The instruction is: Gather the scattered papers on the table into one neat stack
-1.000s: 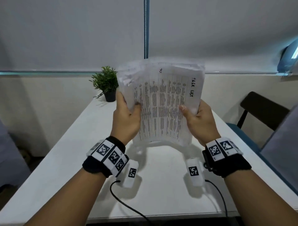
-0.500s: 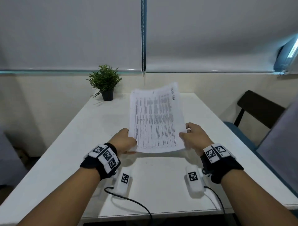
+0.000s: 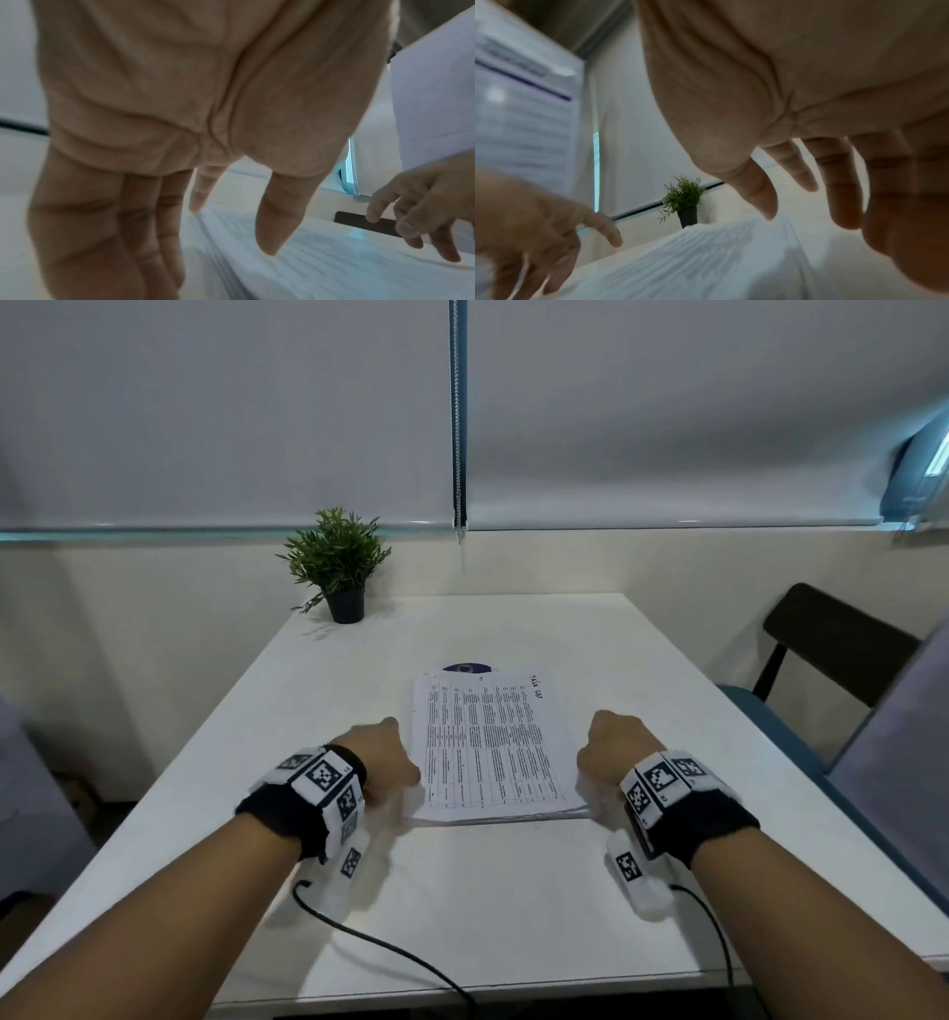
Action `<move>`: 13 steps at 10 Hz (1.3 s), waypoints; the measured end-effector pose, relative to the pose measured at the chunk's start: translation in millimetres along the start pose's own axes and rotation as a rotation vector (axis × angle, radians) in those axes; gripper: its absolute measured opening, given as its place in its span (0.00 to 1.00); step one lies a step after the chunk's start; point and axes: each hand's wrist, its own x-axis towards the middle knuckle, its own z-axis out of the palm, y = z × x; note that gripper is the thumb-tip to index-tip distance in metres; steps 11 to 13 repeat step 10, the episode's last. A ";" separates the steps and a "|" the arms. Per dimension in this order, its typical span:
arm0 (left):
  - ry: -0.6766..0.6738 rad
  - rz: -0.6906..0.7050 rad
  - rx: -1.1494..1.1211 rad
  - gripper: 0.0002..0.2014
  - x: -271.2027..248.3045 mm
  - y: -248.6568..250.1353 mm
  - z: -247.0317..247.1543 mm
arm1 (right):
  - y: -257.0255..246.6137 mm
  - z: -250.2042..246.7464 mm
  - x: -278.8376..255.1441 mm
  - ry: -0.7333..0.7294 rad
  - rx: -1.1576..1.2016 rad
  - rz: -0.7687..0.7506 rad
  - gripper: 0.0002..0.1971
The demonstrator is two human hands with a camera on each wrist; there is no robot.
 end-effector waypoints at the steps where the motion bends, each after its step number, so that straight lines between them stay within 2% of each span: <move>1: 0.110 0.068 0.110 0.27 7.4 4.6 -21.2 | -10.6 -19.5 -7.7 0.067 -0.031 -0.145 0.15; 2: 0.192 0.233 0.166 0.29 22.5 24.1 -28.9 | -32.9 -27.5 0.7 0.036 -0.105 -0.325 0.28; 3: 0.191 0.392 0.211 0.29 35.2 50.9 -21.1 | -56.5 -20.1 17.6 -0.028 -0.237 -0.453 0.34; 4: 0.140 0.431 0.277 0.32 55.7 68.4 -7.4 | -70.8 -6.4 37.0 -0.154 -0.402 -0.451 0.40; 5: 0.026 0.342 0.370 0.39 80.5 70.4 2.3 | -73.7 3.2 52.7 -0.236 -0.557 -0.433 0.37; 6: -0.021 0.304 0.405 0.43 98.1 68.6 8.0 | -68.9 8.6 64.9 -0.246 -0.592 -0.420 0.36; 8: -0.046 0.309 0.392 0.43 105.0 70.8 11.8 | -76.7 13.7 75.0 -0.260 -0.614 -0.420 0.36; 9: -0.025 0.329 0.367 0.40 92.3 66.3 17.3 | -77.2 20.3 72.0 -0.245 -0.623 -0.408 0.33; 10: 0.058 0.384 0.301 0.35 80.1 58.0 26.0 | -66.4 22.2 60.4 -0.137 -0.514 -0.406 0.26; 13: 0.058 0.384 0.301 0.35 80.1 58.0 26.0 | -66.4 22.2 60.4 -0.137 -0.514 -0.406 0.26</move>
